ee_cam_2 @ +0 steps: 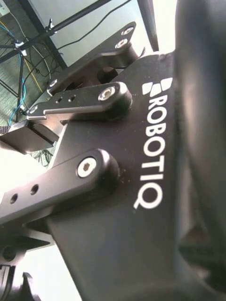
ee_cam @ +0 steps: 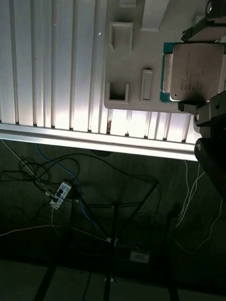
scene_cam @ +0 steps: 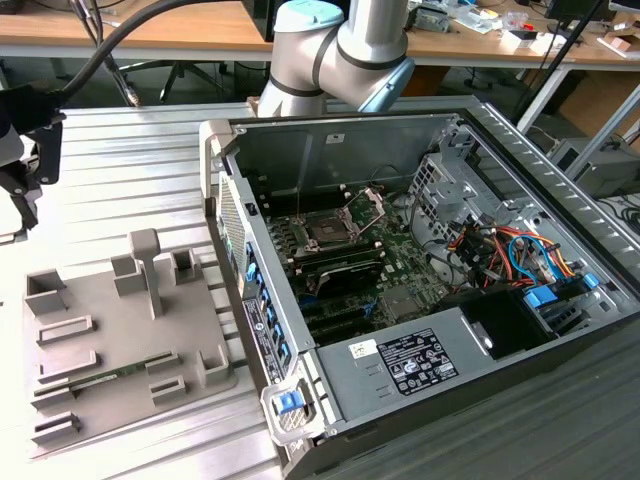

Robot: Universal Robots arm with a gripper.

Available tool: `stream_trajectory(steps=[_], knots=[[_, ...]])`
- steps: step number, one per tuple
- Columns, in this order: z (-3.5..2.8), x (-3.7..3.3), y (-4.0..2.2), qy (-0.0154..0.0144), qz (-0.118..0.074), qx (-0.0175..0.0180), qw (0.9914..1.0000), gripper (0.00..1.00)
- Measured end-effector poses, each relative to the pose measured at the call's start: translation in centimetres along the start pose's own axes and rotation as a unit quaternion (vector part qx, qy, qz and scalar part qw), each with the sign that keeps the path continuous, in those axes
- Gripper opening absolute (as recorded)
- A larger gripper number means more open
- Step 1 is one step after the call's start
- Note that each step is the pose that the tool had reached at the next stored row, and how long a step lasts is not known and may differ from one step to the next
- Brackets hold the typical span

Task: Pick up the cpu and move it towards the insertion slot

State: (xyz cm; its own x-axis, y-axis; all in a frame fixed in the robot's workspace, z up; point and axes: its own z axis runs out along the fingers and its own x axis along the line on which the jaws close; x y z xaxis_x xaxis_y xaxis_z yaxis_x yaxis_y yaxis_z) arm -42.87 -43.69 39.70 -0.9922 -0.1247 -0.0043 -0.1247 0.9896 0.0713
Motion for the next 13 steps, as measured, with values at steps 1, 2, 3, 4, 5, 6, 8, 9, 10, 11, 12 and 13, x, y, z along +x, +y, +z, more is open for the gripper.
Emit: stream_trajectory(steps=[1,2,3,4,5,6,8,9,10,11,12,13], knots=[[0.0,-0.03,0.0,0.0,0.0,0.0,1.0,0.55],[0.0,-0.04,0.0,0.0,0.0,0.0,1.0,0.55],[0.0,-0.06,0.0,0.0,0.0,0.0,1.0,0.55],[0.0,-0.08,-0.01,0.0,0.0,0.0,1.0,0.55],[0.0,-0.12,-0.01,0.0,0.0,0.0,1.0,0.55],[0.0,-0.22,-0.03,0.0,0.0,0.0,1.0,0.55],[0.0,-0.34,-0.04,0.0,0.0,0.0,1.0,0.55],[0.0,-0.39,-0.05,0.0,0.0,0.0,1.0,0.55],[0.0,-0.43,-0.05,0.0,0.0,0.0,1.0,0.55],[0.0,-0.49,-0.06,0.0,0.0,0.0,1.0,0.55],[0.0,-0.54,-0.06,0.0,0.0,0.0,1.0,0.55],[0.0,-0.63,-0.07,0.0,0.0,0.0,1.0,0.55]])
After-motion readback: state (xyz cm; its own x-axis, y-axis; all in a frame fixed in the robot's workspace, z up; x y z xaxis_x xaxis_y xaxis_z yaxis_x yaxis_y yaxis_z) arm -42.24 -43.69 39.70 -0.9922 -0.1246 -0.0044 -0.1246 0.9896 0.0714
